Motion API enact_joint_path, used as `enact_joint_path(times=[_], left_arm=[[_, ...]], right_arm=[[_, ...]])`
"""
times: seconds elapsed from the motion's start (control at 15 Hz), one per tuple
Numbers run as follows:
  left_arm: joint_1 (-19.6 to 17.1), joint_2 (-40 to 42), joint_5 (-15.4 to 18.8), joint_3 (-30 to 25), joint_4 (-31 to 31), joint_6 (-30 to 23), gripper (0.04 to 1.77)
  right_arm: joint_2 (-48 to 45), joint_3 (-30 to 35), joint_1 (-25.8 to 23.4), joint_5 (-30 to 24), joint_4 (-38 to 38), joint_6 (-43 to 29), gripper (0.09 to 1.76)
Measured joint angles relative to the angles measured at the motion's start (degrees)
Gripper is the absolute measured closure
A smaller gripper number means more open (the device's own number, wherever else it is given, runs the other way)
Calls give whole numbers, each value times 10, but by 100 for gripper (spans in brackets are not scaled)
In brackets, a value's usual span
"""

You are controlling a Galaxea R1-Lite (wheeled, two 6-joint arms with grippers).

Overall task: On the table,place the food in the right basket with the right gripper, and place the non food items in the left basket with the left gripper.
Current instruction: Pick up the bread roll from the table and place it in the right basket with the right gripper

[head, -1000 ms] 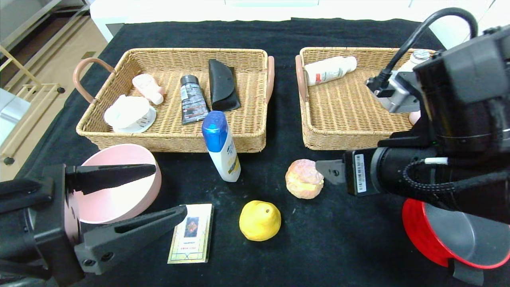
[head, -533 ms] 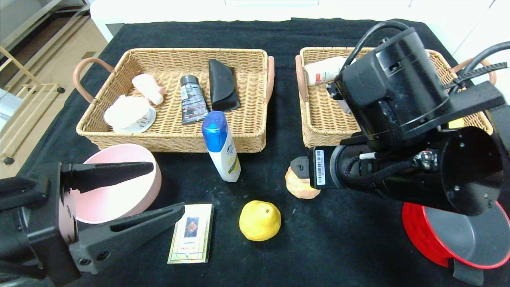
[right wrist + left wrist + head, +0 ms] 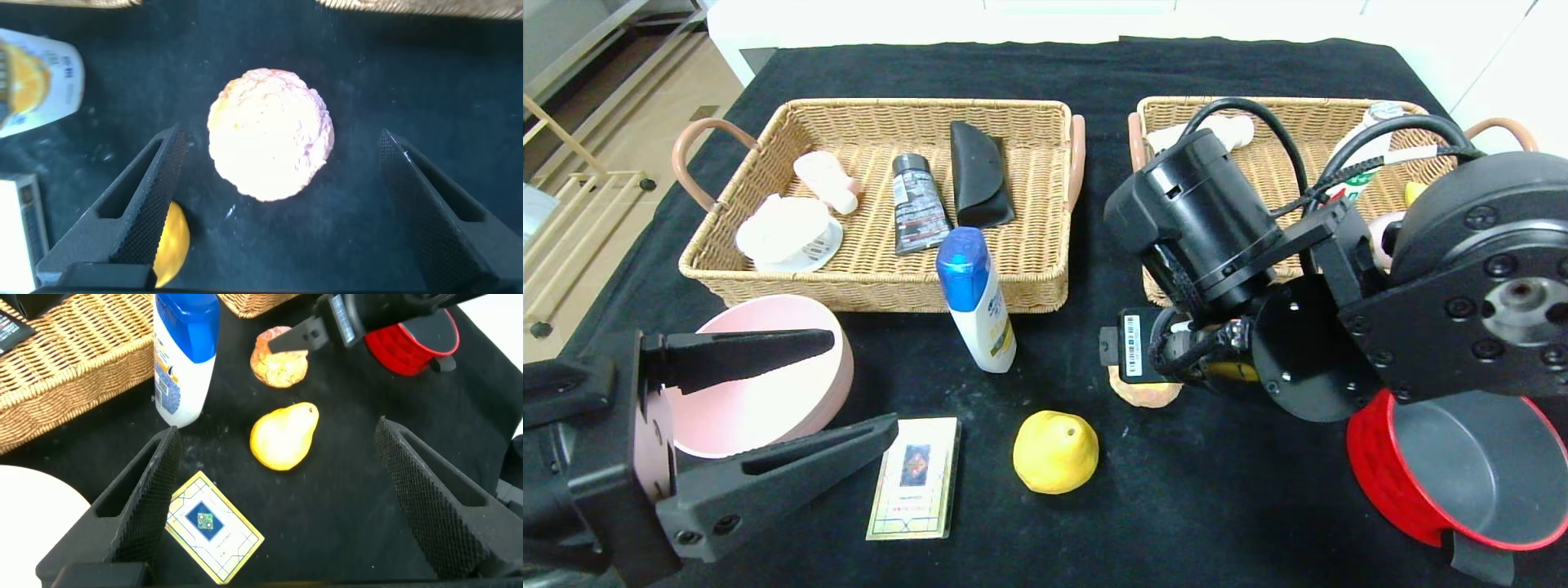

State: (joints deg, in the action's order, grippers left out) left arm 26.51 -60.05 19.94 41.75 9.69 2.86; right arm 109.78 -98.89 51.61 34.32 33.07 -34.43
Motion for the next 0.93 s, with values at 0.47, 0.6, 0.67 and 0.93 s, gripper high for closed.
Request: enact_joint_path(times=[0.47, 0.6, 0.67, 0.93], left_arm=[[-1, 3, 0, 1, 1, 0, 9], [-1, 4, 0, 1, 1, 0, 9], [-1, 4, 0, 1, 1, 0, 9], [-1, 5, 0, 1, 0, 0, 9]], right_arm=[[33, -19, -7, 1, -2, -4, 14], [40, -22, -9, 2, -2, -5, 14], [43, -22, -10, 2, -2, -8, 14], [52, -22, -12, 1, -1, -11, 14]])
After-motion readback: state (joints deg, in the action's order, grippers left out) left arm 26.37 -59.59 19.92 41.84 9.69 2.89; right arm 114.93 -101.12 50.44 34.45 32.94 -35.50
